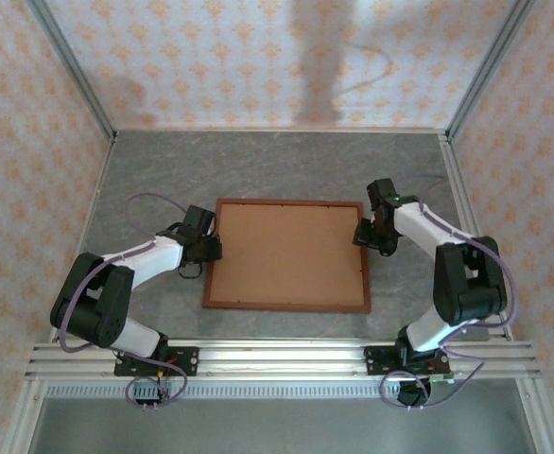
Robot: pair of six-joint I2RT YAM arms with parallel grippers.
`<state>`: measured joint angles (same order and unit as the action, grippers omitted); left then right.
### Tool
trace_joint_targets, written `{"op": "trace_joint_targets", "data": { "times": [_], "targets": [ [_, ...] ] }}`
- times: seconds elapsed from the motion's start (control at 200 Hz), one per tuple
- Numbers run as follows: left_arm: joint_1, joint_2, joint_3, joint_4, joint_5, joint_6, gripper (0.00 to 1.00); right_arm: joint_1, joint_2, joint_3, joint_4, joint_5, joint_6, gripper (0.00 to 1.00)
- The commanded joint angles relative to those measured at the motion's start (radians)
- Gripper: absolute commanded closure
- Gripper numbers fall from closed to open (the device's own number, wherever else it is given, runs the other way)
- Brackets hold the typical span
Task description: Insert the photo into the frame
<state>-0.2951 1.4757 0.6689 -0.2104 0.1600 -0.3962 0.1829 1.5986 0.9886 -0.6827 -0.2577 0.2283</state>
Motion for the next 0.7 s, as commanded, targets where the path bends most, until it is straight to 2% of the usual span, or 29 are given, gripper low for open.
{"op": "trace_joint_targets", "data": {
  "times": [0.0, 0.29, 0.44, 0.566, 0.696],
  "targets": [
    [-0.025, 0.021, -0.028, -0.064, 0.045, -0.028, 0.87, -0.017, 0.040, 0.031, 0.030, -0.028, -0.028, 0.52],
    [-0.029, 0.006, -0.034, -0.068, 0.046, -0.035, 0.87, -0.017, 0.084, 0.019, 0.051, -0.053, -0.037, 0.64],
    [-0.029, -0.003, -0.031, -0.076, 0.049, -0.037, 0.85, -0.017, 0.107, 0.026, 0.046, -0.041, -0.049, 0.74],
    [-0.028, -0.027, -0.008, -0.100, 0.034, -0.033, 0.77, -0.017, 0.108, 0.035, 0.036, 0.009, -0.062, 0.79],
    [-0.025, -0.034, 0.058, -0.152, -0.034, 0.002, 0.61, -0.017, 0.107, 0.035, 0.049, 0.012, -0.064, 0.81]
  ]
}}
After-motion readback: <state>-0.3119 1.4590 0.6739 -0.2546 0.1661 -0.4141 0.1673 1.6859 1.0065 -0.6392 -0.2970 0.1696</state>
